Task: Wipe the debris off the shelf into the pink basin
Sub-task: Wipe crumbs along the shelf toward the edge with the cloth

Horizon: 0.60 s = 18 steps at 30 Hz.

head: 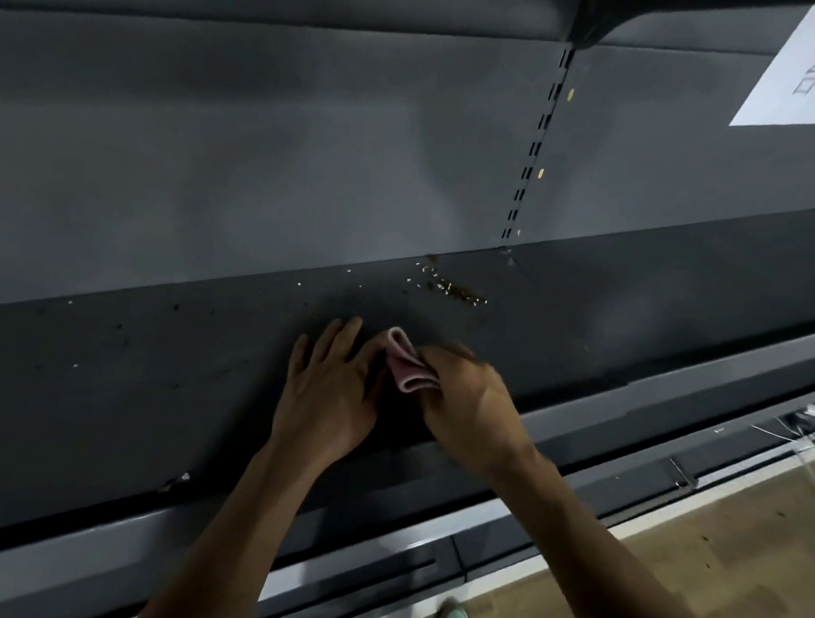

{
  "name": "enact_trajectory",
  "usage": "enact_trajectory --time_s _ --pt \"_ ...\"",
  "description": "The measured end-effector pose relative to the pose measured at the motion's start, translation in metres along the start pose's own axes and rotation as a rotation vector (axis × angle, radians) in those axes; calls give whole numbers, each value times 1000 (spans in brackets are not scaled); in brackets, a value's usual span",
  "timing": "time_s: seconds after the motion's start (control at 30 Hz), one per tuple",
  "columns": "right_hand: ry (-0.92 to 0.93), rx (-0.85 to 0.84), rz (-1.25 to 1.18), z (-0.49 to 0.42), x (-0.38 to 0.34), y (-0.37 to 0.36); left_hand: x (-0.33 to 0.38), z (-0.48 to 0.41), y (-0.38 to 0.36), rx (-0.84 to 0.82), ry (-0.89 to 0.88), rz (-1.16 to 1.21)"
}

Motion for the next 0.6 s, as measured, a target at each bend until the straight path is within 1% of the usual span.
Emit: enact_trajectory --time_s 0.07,0.17,0.2,0.27,0.33,0.4,0.43,0.5,0.6 --pt "-40 62 -61 -7 10 19 0 1 3 36 3 19" --pt "-252 130 -44 -21 57 62 2 3 3 66 -2 20" --pt "-325 127 0 -25 77 76 2 2 3 72 -1 17" --pt "-439 68 98 -31 115 93 3 0 3 86 9 19" --pt "-495 26 166 -35 139 93 3 -1 3 96 17 23" --pt "-491 30 235 -38 140 81 4 -1 3 101 22 31" --pt "-455 43 274 -42 132 72 4 -2 3 104 24 36" --pt "-345 63 317 -48 107 50 4 -2 3 104 25 40" --pt "-148 76 244 -47 59 13 3 -1 3 117 24 22"
Point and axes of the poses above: each hand's wrist, its own z-axis away from the middle knuckle, its own y-axis out of the back of the hand, x = y × z, the point moved 6 cm from there along -z, towards the middle knuckle, and after that the axes turned 3 degrees about -z, right-handed, at the moved point
